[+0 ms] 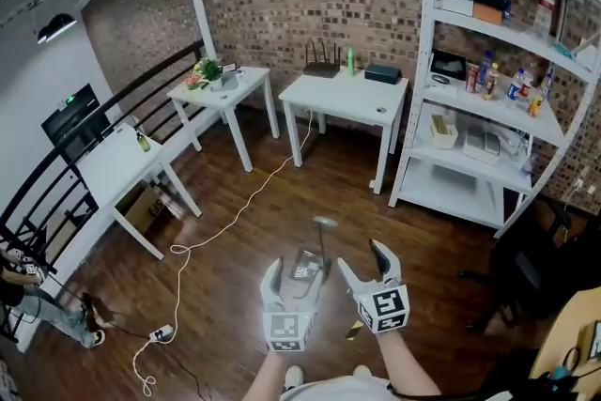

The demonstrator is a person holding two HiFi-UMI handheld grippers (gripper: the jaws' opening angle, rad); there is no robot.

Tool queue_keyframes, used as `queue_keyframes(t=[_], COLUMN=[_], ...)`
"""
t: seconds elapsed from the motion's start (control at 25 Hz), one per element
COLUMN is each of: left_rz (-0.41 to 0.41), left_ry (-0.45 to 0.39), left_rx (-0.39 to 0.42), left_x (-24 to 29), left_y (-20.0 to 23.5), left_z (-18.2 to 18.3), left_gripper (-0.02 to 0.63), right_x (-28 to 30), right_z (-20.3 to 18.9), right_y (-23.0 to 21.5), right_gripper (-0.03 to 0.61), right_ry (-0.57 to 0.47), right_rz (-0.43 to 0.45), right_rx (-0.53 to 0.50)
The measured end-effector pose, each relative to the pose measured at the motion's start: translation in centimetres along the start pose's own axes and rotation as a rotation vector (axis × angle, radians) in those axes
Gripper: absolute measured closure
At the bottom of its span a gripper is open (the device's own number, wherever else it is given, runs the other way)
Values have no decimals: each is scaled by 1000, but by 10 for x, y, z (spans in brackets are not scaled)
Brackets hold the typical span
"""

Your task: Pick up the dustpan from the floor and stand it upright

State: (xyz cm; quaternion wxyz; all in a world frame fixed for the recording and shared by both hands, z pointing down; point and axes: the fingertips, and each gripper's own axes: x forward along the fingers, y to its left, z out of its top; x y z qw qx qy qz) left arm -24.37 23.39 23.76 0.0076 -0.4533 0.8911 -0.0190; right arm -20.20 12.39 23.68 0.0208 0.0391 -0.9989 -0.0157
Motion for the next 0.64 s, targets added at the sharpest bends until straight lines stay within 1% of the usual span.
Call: queue_keyframes(t=[0.12,0.2,0.28,0.4,0.64], left_rz=[27,44,54,53,54], left_ry=[-26,-34,-24,-26,-67], left_rx=[-24,-32,-29,-41,-41], left_x=[-19,-30,-35,-41,-46], left_y=[30,48,60,71,96], left_z=[14,14,9,8,21], left_gripper=[235,241,241,241,250], right_x=[9,14,19,24,35], right_z=[20,20,16,18,24], right_y=[32,53,68,77,79], right_gripper=[282,282,282,282,282], right_ry=[-34,-35,-21,-14,-24], right_rz=[9,18,28,21,-38], right_rx=[-27,-38,-42,-50,-49])
